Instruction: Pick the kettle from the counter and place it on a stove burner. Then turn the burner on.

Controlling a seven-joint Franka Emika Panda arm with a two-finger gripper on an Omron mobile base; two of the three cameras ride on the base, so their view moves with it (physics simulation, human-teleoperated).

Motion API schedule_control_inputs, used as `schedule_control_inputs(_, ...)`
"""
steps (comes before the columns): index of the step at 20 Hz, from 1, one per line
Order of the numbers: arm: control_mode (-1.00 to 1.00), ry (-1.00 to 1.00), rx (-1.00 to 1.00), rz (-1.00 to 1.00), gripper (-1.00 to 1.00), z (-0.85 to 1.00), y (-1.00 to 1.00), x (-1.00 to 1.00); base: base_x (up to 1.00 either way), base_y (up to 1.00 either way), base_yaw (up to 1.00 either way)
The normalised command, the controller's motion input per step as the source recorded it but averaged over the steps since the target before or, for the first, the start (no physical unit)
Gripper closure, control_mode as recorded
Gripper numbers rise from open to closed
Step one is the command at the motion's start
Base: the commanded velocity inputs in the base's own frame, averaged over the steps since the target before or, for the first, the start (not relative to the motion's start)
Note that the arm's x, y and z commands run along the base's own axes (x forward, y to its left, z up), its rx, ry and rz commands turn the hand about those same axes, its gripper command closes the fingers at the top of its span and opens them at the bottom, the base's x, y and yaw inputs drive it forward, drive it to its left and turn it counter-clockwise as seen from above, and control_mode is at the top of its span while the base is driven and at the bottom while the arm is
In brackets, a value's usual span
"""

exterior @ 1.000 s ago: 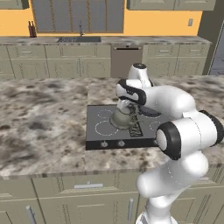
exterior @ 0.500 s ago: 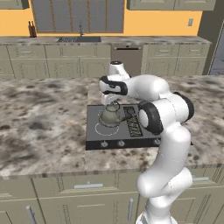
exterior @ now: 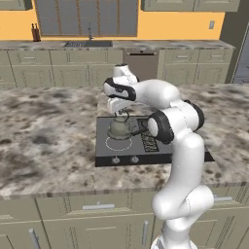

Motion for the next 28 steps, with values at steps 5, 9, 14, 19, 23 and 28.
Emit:
schedule_control_inputs(5,-1.00,0.06,-0.02,0.00,1.00,-0.44,0.16,0.00,0.00,0.00,0.00)
schedule_control_inputs(9,-1.00,0.00,-0.01,0.00,1.00,-0.40,0.06,0.00,0.00,0.00,0.00)
schedule_control_inputs(14,-1.00,0.00,0.00,0.00,1.00,-0.13,0.00,0.00,0.00,0.00,0.00)
schedule_control_inputs(19,-1.00,-0.03,0.00,0.00,1.00,-0.08,0.00,0.00,0.00,0.00,0.00)
schedule_control_inputs(23,-1.00,-0.07,0.00,0.00,1.00,-0.30,0.00,0.00,0.00,0.00,0.00)
schedule_control_inputs(28,-1.00,-0.02,0.00,0.00,1.00,-0.11,0.00,0.00,0.00,0.00,0.00)
